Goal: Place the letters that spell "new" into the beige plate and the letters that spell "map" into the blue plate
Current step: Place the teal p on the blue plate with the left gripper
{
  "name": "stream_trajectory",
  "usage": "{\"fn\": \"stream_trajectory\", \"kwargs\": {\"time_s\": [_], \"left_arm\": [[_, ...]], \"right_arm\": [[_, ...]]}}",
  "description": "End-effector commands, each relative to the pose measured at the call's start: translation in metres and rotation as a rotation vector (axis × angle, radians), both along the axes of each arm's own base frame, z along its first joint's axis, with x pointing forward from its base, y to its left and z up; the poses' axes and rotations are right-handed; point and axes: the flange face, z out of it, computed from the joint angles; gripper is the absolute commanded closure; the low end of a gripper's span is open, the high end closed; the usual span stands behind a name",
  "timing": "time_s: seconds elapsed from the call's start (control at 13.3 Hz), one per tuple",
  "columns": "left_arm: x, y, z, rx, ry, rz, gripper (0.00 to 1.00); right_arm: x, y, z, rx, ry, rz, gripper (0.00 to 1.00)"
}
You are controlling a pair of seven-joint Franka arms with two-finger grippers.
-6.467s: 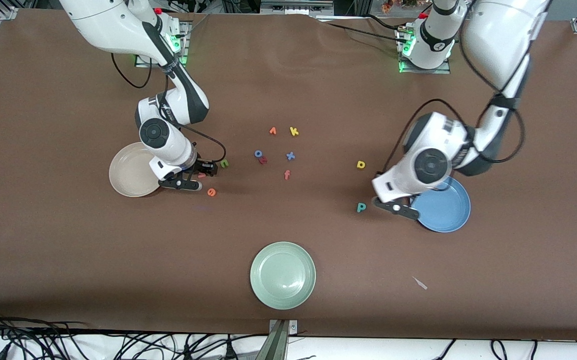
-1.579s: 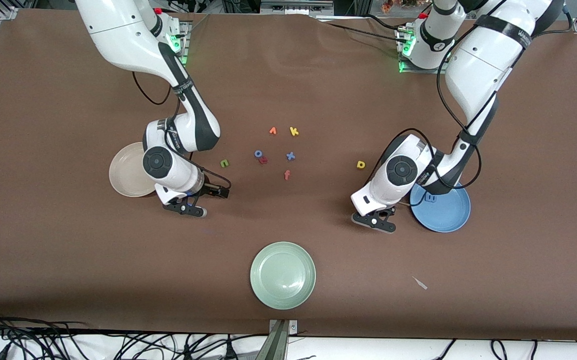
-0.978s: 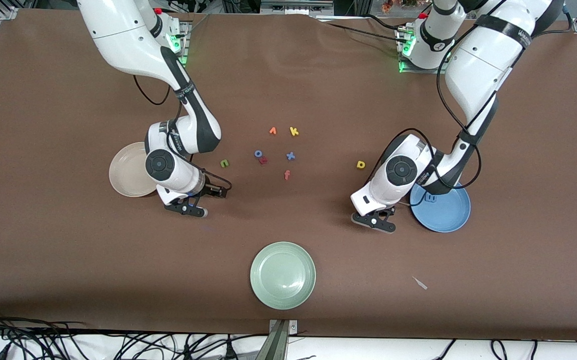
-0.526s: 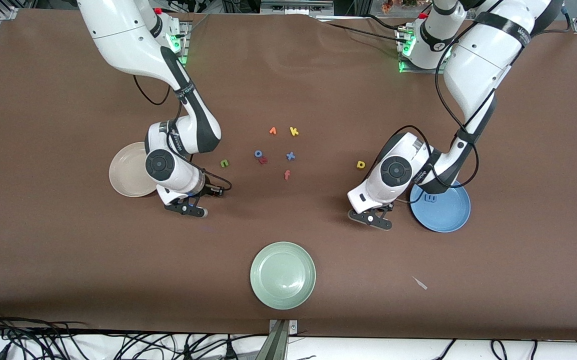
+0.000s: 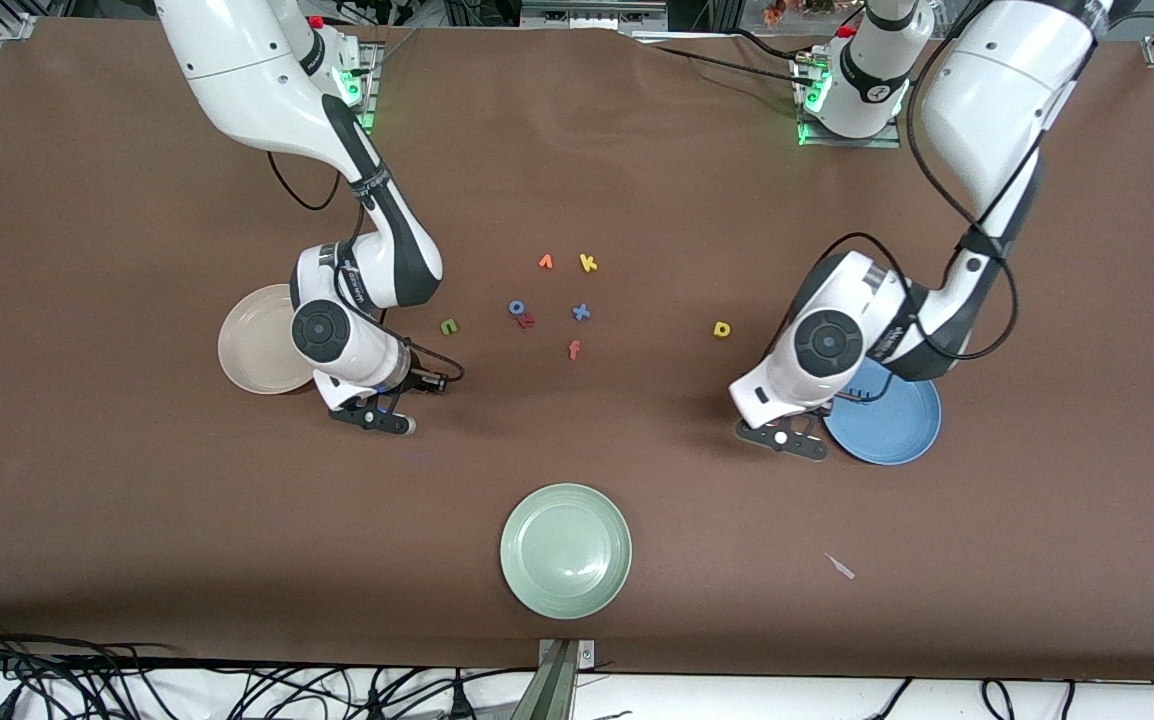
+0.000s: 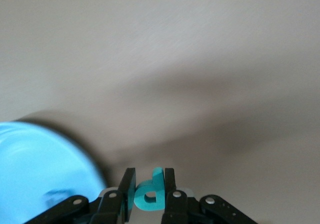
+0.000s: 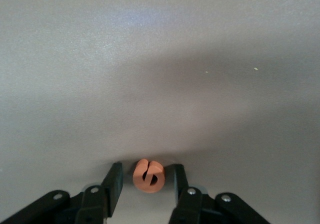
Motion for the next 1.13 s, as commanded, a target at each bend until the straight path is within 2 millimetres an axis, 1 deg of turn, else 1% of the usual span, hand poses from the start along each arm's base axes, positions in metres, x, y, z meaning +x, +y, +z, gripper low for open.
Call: {"fn": "stream_trajectory", "kwargs": {"time_s": [0.0,0.08,0.15,0.23,0.3,0.38,0.45,0.53,0.6,0.68,0.75,0.9,0.98,1.05], "left_arm": [[0.003,0.054,0.009,0.023,0.053,-0.097,0.81],[0.009,0.09,0.006,0.01,0.071,-0.113,0.81],[0.011,0.115,0.0,-0.005,0.089,-0.148,0.82],[0.012,0.128,-0.002,-0.016,0.1,-0.176,0.82],[0.007,0.135,-0.006,-0.015,0.114,-0.171,0.81],[0.005,0.135,-0.008,-0.014,0.118,-0.173,0.74],[0.005,0.137,-0.01,-0.015,0.121,-0.17,0.5],[0.005,0.139,-0.013,-0.017,0.125,-0.165,0.01],[0.005,0.14,-0.007,-0.014,0.124,-0.173,0.0],[0.007,0.134,0.004,-0.012,0.116,-0.185,0.0],[0.006,0.119,0.016,-0.016,0.113,-0.204,0.0],[0.008,0.112,0.04,-0.005,0.079,-0.209,0.0],[0.007,0.108,0.04,-0.003,0.081,-0.207,0.0],[0.007,0.108,0.035,-0.01,0.085,-0.207,0.0]], "right_arm": [[0.003,0.004,-0.004,0.006,0.002,-0.003,0.61],[0.003,0.004,-0.004,0.006,0.002,-0.003,0.62],[0.004,0.004,-0.003,0.008,-0.001,-0.005,0.62],[0.004,0.005,-0.003,0.007,0.001,-0.003,0.62],[0.004,0.005,-0.003,0.008,0.001,-0.003,0.62],[0.005,0.004,-0.002,0.008,-0.001,-0.003,0.62],[0.005,0.006,-0.001,0.01,-0.004,-0.001,0.62],[0.006,0.006,0.001,0.011,-0.005,-0.002,0.62],[0.005,0.007,0.001,0.011,-0.003,0.001,0.62],[0.006,0.006,0.003,0.012,-0.003,0.0,0.62],[0.006,0.008,0.004,0.013,-0.004,0.004,0.62],[0.006,0.008,0.004,0.013,-0.004,0.004,0.62],[0.006,0.008,0.004,0.013,-0.005,0.007,0.62],[0.006,0.007,0.003,0.013,-0.004,0.014,0.62]]}}
